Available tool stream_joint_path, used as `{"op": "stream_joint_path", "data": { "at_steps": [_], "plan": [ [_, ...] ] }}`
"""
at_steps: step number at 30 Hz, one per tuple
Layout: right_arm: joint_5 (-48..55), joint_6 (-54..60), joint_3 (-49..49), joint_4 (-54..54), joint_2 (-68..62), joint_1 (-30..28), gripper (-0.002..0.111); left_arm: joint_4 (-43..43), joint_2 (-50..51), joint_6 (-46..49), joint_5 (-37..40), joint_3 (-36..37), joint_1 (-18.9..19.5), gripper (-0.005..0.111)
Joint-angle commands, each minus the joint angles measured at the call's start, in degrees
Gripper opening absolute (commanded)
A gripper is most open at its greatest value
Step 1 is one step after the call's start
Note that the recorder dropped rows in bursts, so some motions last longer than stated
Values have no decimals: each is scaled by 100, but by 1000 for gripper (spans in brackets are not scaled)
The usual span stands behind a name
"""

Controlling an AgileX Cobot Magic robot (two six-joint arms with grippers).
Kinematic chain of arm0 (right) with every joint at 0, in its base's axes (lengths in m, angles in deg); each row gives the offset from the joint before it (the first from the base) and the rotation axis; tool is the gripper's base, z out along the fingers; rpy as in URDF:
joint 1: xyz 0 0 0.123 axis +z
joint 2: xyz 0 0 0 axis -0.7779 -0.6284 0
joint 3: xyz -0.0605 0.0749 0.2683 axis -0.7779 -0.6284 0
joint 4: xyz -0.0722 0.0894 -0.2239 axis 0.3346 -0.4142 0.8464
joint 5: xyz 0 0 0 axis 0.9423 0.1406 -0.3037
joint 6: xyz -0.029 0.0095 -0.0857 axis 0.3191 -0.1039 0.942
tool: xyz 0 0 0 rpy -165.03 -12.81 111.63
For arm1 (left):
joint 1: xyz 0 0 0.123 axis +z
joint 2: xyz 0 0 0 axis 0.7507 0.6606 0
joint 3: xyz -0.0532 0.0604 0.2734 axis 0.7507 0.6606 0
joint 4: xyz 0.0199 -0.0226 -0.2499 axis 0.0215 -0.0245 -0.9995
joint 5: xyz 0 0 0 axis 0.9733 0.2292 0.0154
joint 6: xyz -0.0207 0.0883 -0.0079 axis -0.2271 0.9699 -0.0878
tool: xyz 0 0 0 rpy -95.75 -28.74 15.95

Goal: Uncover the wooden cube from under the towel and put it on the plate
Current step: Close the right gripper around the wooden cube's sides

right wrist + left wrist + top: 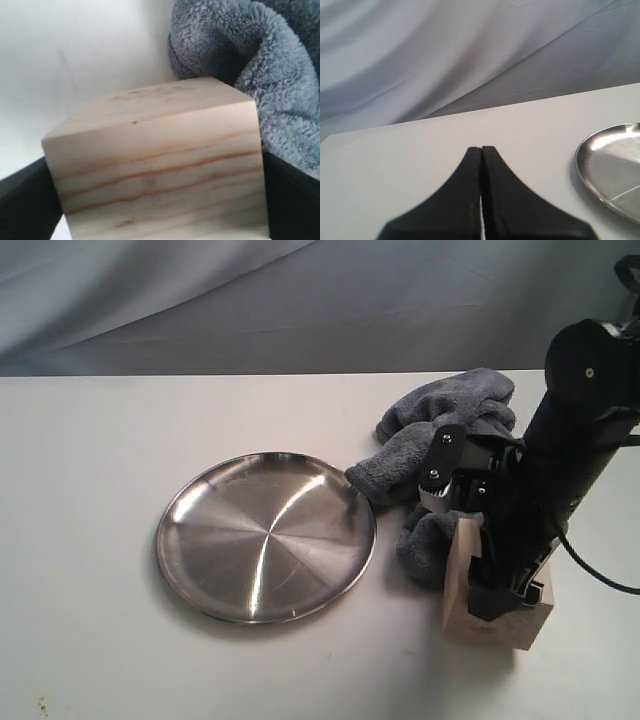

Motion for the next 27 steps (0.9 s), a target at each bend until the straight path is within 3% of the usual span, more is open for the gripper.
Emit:
{"op": "stream_joint_path", "data": {
  "at_steps": [1, 8, 11, 18, 27],
  "plan": [
    [171, 15, 17, -190, -64, -9, 0, -34, -15, -23, -62, 0, 6, 0],
    [171, 15, 17, -325, -64, -9, 3, -34, -15, -23, -62, 0, 6, 0],
    [139, 15, 17, -450, -64, -9, 17, -34, -15, -23, -62, 0, 6, 0],
    [45, 15, 17, -582, -64, -9, 67, -34, -15, -23, -62, 0, 6, 0],
    [210, -281, 17, -581, -64, -9, 88, -34, -15, -23, -62, 0, 6, 0]
  ]
}}
